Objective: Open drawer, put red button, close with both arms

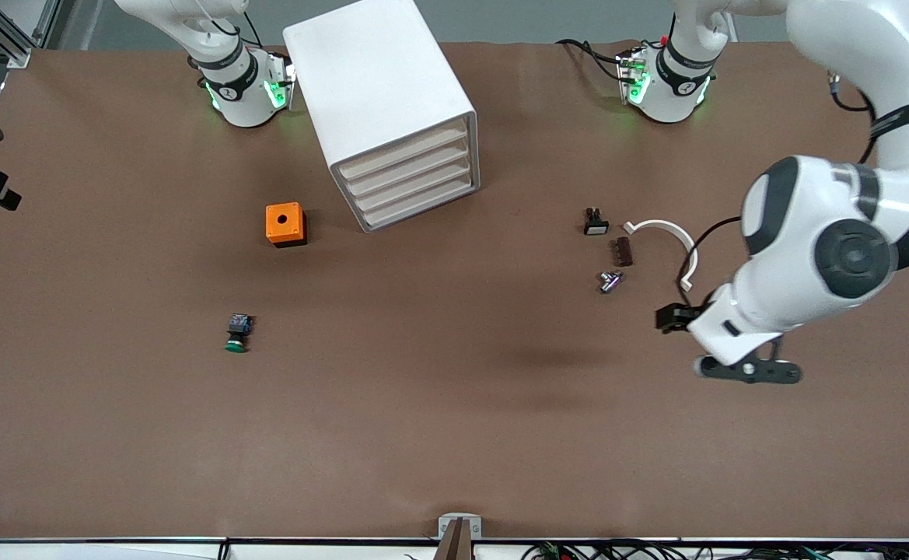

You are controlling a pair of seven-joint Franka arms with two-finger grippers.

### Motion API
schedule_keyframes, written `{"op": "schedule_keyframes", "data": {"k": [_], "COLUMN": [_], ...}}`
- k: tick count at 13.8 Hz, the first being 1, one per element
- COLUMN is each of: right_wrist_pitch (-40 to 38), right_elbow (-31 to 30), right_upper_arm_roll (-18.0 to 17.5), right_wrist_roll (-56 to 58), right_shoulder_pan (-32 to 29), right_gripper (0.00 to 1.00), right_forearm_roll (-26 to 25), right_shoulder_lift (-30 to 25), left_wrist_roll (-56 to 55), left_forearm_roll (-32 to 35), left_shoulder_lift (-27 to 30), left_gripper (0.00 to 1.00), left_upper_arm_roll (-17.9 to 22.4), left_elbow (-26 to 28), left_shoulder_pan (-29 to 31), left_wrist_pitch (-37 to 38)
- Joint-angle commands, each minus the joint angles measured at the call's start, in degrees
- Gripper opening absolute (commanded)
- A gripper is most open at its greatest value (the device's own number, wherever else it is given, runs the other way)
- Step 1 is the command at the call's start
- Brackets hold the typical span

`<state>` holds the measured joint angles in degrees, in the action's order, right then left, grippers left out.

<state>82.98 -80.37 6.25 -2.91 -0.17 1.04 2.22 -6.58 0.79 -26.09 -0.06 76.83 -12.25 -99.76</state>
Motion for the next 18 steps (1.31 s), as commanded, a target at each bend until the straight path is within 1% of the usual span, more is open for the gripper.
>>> {"op": "schedule_keyframes", "data": {"k": [1, 2, 4, 6, 8, 10, 13, 15, 18], "right_wrist_pitch": [-0.1, -0.1, -0.1, -0.1, -0.1, -0.1, -0.1, -0.1, -0.1], "right_elbow": [0.7, 0.7, 0.6, 0.6, 0.7, 0.6, 0.7, 0.6, 0.7], "right_upper_arm_roll": [-0.6, -0.6, -0.6, -0.6, -0.6, -0.6, -0.6, -0.6, -0.6], "right_wrist_roll": [0.4, 0.4, 0.4, 0.4, 0.4, 0.4, 0.4, 0.4, 0.4], "right_shoulder_pan": [-0.9, -0.9, -0.9, -0.9, -0.9, -0.9, -0.9, -0.9, -0.9], "right_gripper": [1.0, 1.0, 1.0, 1.0, 1.0, 1.0, 1.0, 1.0, 1.0], "right_forearm_roll": [-0.1, -0.1, -0.2, -0.1, -0.2, -0.2, -0.2, -0.2, -0.2], "right_shoulder_lift": [0.0, -0.1, 0.0, 0.0, 0.0, -0.1, 0.0, 0.0, -0.1], "left_wrist_roll": [1.4, 1.4, 1.4, 1.6, 1.7, 1.9, 0.7, 0.5, -1.1], "left_forearm_roll": [-1.1, -1.1, -1.2, -1.1, -0.7, -1.1, -1.2, -1.2, -0.8], "left_shoulder_lift": [4.2, 5.9, 8.5, 12.3, 16.8, 19.4, 24.2, 26.4, 31.5], "left_gripper": [1.0, 1.0, 1.0, 1.0, 1.0, 1.0, 1.0, 1.0, 1.0], "left_upper_arm_roll": [3.2, 3.9, 3.8, 3.7, 3.7, 3.4, 2.3, 1.1, 0.8], "left_elbow": [0.8, 0.8, 0.7, 0.8, 1.4, 1.7, 5.4, 7.0, 10.4], "left_shoulder_pan": [-0.8, -0.4, 2.0, 4.8, 5.2, 5.5, 6.0, 7.8, 7.5], "left_wrist_pitch": [5.0, 6.6, 10.1, 13.2, 15.3, 19.0, 19.3, 19.2, 18.6]}}
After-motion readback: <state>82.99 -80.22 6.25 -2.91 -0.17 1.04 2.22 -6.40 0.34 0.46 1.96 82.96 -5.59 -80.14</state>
